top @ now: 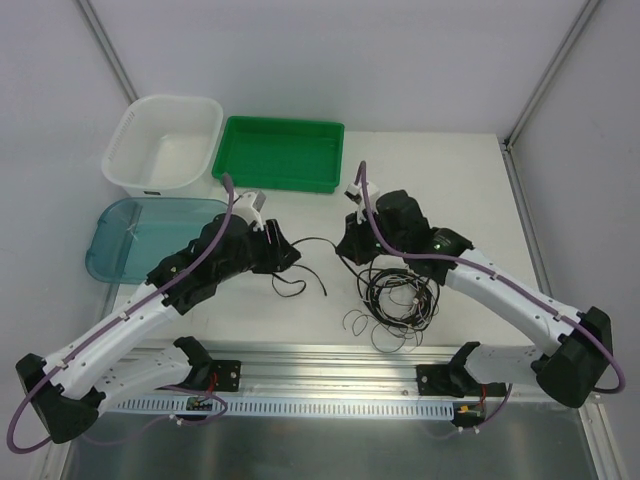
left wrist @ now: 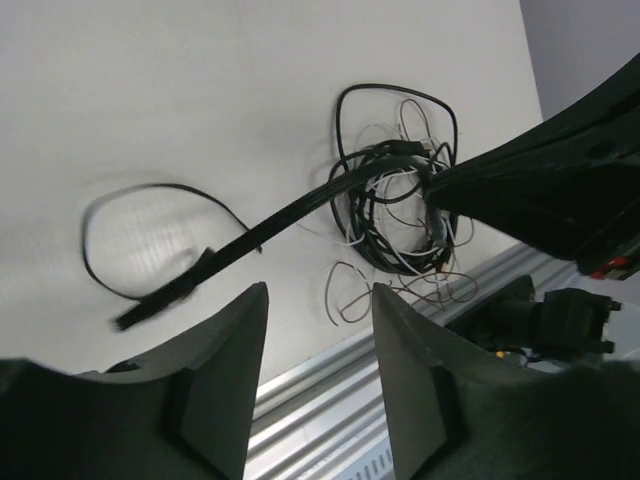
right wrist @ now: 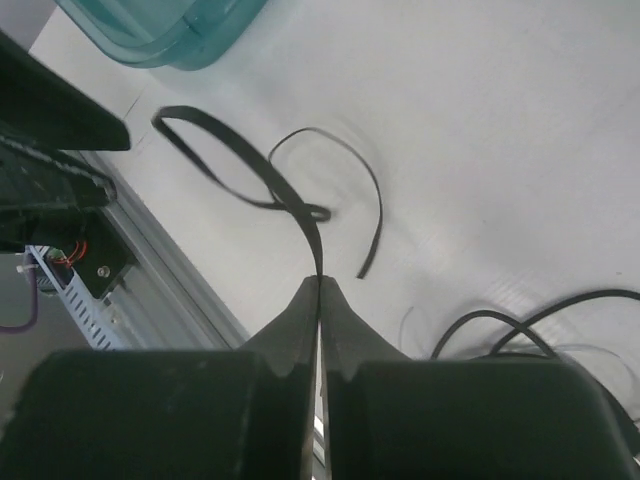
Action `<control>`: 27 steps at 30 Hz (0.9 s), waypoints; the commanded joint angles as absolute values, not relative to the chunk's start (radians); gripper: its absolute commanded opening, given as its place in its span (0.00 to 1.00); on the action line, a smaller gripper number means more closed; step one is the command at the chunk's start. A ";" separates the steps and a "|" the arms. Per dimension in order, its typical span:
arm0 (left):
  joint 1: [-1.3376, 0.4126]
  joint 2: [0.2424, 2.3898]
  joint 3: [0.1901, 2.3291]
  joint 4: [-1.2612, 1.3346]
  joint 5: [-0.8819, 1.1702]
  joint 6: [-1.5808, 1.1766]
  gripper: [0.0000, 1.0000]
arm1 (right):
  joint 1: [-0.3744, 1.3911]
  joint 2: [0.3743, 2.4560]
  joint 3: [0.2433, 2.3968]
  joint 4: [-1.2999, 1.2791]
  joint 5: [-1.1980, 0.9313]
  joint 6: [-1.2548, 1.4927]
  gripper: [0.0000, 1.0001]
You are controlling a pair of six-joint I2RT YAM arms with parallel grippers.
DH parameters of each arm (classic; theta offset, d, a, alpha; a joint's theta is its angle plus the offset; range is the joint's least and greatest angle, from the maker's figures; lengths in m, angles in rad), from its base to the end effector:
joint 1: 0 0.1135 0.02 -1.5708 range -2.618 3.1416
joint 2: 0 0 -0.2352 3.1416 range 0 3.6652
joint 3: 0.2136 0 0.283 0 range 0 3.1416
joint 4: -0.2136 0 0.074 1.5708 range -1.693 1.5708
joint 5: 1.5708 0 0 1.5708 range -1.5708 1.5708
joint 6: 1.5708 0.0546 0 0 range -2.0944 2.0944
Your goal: Untangle the cables
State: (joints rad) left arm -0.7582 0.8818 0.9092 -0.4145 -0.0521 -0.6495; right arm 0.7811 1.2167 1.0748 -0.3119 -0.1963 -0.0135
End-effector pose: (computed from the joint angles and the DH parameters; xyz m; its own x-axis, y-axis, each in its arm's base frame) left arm 0.1939 -0.1797 0.3141 -0.6124 -0.2518 -0.7494 0.3532 0.7608 -0.5444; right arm 0.2307 0.2437 0.2985 -0.3003 -0.3163 -0.8999 -0.8191 0.5689 0.0734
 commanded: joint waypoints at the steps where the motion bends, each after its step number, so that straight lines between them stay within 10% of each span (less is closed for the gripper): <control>1: -0.756 0.896 0.867 -0.301 0.024 -0.716 0.48 | 0.834 1.226 1.074 -0.166 -0.167 0.055 0.01; 10: -0.770 0.864 0.749 -0.247 0.006 -0.499 0.97 | 0.914 1.278 1.072 -0.153 -0.150 0.066 0.01; 27: -0.778 0.764 0.667 -0.189 -0.192 -1.061 0.99 | 1.028 1.299 1.017 -0.133 -0.008 0.120 0.01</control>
State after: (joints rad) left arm -0.7670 0.7910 0.6743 -0.2428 -0.1390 -0.9340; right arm 1.0119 1.2942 1.0164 -0.1890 -0.0578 0.0902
